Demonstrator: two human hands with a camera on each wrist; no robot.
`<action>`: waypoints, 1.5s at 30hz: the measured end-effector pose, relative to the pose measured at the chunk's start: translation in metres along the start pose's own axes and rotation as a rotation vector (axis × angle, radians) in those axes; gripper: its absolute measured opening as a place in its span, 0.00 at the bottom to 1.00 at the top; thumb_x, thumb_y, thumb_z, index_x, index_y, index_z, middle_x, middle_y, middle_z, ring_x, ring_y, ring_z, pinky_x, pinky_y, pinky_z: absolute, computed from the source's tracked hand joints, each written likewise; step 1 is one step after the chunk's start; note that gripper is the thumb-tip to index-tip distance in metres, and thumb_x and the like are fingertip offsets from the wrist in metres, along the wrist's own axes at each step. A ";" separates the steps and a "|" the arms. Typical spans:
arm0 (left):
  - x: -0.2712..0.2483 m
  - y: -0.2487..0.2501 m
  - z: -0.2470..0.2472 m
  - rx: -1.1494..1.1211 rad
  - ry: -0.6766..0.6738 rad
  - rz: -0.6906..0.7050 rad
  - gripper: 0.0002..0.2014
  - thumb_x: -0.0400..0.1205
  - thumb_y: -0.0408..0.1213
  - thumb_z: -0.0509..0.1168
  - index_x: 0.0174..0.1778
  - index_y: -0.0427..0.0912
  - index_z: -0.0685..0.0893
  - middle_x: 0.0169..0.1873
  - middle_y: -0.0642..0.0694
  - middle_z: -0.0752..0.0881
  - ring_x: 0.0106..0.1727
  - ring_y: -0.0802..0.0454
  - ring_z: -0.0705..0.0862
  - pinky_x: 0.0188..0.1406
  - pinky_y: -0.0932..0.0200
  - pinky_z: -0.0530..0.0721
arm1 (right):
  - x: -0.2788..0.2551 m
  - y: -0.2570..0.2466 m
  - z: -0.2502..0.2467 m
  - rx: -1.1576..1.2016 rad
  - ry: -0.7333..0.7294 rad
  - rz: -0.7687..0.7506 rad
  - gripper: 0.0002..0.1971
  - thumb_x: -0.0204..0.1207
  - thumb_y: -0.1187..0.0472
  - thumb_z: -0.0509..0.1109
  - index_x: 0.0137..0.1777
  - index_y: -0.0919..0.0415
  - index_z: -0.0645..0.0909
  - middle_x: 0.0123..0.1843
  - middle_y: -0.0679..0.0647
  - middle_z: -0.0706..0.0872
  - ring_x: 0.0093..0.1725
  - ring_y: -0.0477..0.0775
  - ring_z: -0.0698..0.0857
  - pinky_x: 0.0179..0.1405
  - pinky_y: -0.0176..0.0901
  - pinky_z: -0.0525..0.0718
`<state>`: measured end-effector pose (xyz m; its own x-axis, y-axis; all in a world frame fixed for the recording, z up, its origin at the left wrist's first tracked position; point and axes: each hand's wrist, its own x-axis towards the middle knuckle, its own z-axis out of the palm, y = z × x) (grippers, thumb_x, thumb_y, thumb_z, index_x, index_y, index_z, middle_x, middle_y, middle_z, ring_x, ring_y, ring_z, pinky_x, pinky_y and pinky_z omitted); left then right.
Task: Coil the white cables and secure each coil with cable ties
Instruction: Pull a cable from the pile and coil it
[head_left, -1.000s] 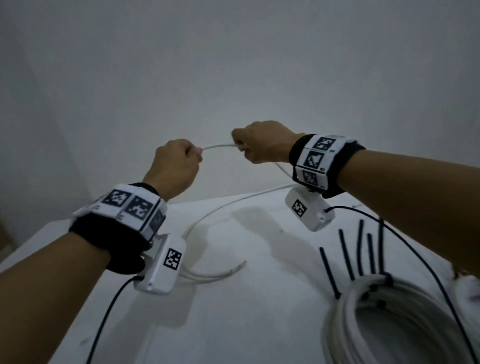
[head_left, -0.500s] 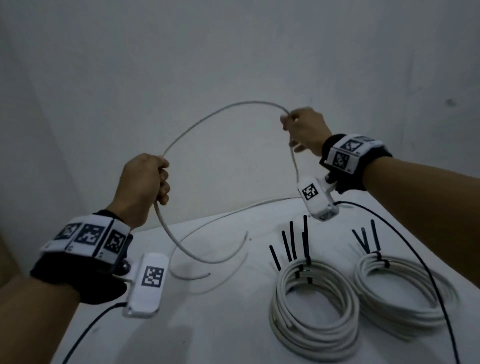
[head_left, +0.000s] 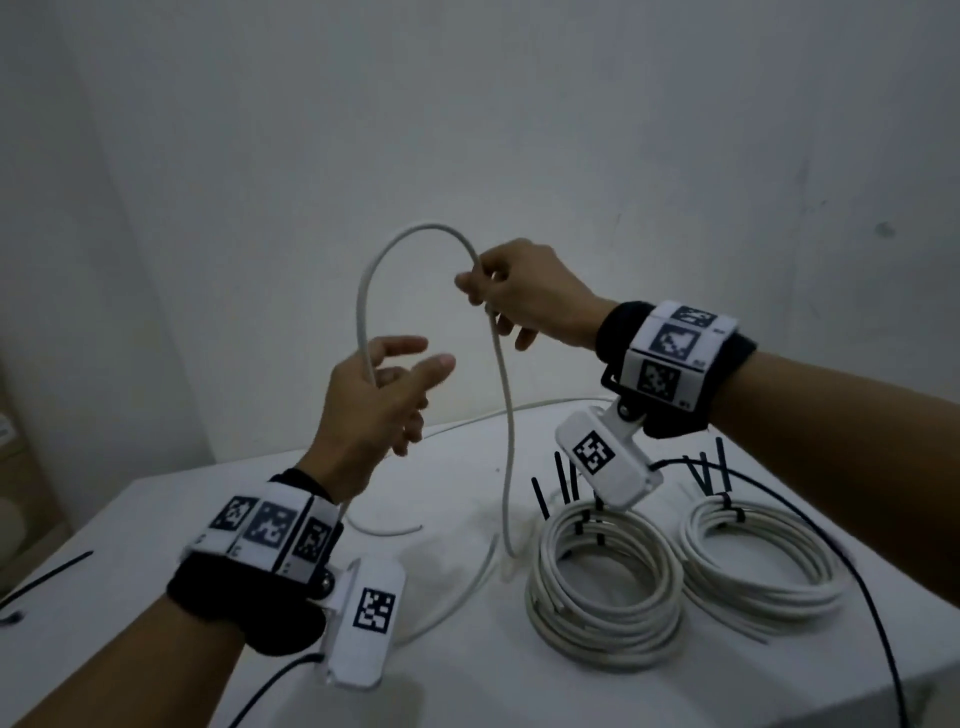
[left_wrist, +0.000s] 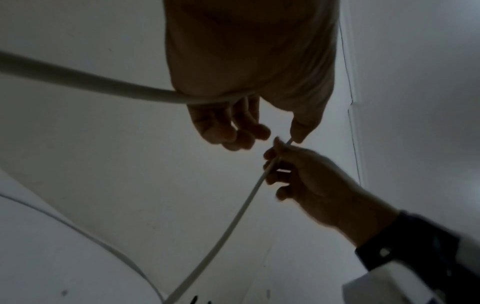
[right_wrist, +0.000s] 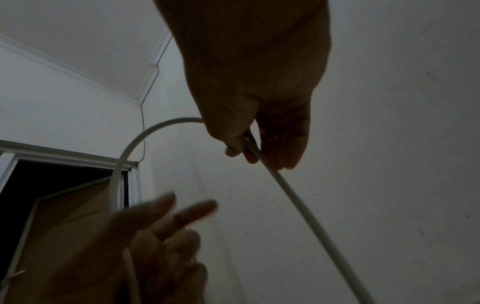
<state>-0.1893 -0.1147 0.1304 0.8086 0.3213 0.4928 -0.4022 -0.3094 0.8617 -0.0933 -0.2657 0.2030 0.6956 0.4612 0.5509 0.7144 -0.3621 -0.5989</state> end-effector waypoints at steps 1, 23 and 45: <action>0.000 0.007 -0.001 -0.033 0.058 0.042 0.14 0.76 0.43 0.74 0.53 0.41 0.83 0.21 0.50 0.78 0.19 0.52 0.74 0.15 0.63 0.69 | -0.003 0.002 0.004 -0.003 -0.023 0.023 0.13 0.81 0.53 0.65 0.44 0.63 0.82 0.38 0.53 0.85 0.31 0.52 0.85 0.21 0.41 0.86; 0.006 -0.006 -0.056 0.487 0.242 -0.169 0.26 0.74 0.44 0.75 0.65 0.37 0.79 0.51 0.42 0.85 0.49 0.45 0.83 0.49 0.51 0.84 | -0.064 0.046 0.015 0.504 -0.278 0.382 0.21 0.84 0.42 0.54 0.34 0.54 0.61 0.25 0.47 0.59 0.22 0.47 0.58 0.20 0.37 0.62; 0.016 0.045 0.005 0.487 -0.189 0.473 0.14 0.85 0.51 0.60 0.51 0.46 0.85 0.41 0.52 0.87 0.43 0.57 0.84 0.44 0.52 0.82 | -0.053 -0.036 -0.034 0.255 -0.367 0.025 0.16 0.82 0.54 0.65 0.45 0.69 0.79 0.24 0.47 0.68 0.21 0.45 0.64 0.18 0.36 0.63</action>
<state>-0.1924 -0.1276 0.1761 0.6731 -0.0941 0.7336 -0.5271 -0.7568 0.3865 -0.1533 -0.3044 0.2155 0.6060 0.7285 0.3194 0.6243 -0.1867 -0.7585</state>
